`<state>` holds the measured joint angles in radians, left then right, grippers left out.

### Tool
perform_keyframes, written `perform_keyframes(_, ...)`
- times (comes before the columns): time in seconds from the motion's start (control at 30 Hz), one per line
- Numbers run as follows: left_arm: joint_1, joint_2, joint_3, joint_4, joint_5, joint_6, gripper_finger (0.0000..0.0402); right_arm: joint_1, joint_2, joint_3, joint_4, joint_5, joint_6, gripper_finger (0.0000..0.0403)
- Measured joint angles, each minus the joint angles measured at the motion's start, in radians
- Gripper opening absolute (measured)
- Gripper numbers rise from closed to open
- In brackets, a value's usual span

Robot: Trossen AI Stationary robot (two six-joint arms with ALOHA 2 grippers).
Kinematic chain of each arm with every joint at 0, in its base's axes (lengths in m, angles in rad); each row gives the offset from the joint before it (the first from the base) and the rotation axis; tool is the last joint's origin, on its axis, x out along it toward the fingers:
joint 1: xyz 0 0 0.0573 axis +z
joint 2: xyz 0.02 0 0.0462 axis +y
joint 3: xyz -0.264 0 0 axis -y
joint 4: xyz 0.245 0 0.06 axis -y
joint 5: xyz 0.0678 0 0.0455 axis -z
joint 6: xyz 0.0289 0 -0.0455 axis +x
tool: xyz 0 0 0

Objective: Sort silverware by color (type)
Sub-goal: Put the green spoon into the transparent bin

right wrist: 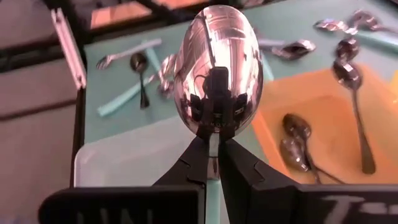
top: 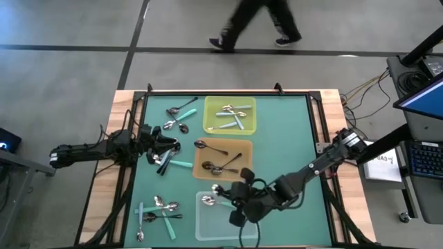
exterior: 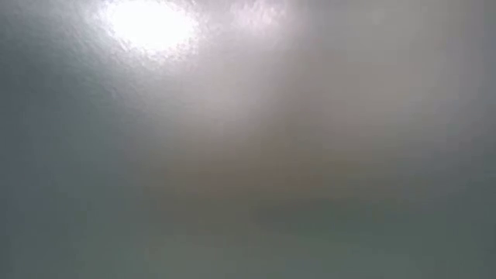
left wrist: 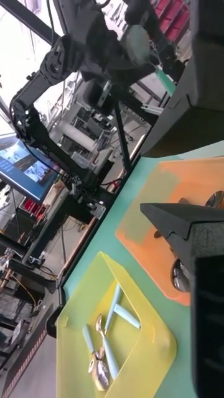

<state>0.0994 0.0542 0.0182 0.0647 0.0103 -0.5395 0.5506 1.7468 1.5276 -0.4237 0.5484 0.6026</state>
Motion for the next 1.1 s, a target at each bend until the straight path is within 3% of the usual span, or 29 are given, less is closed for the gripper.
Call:
perform_keyframes(0.1, 0.000, 0.001, 0.000, 0.000, 0.000, 0.000, 0.0111, -0.003, 0.005, -0.003, -0.042, -0.055, -0.019, 0.0013)
perform_keyframes(0.27, 0.000, 0.000, 0.000, 0.001, 0.000, 0.000, 0.0111, -0.001, 0.002, -0.003, -0.067, -0.061, -0.025, 0.0018)
perform_keyframes(0.73, 0.000, 0.000, 0.000, 0.002, 0.000, 0.000, 0.0111, -0.001, 0.002, -0.003, -0.150, -0.086, -0.021, 0.0159)
perform_keyframes(1.1, 0.000, 0.000, 0.000, 0.002, 0.000, 0.000, 0.0111, 0.002, -0.061, 0.007, -0.407, -0.200, -0.134, 0.0184)
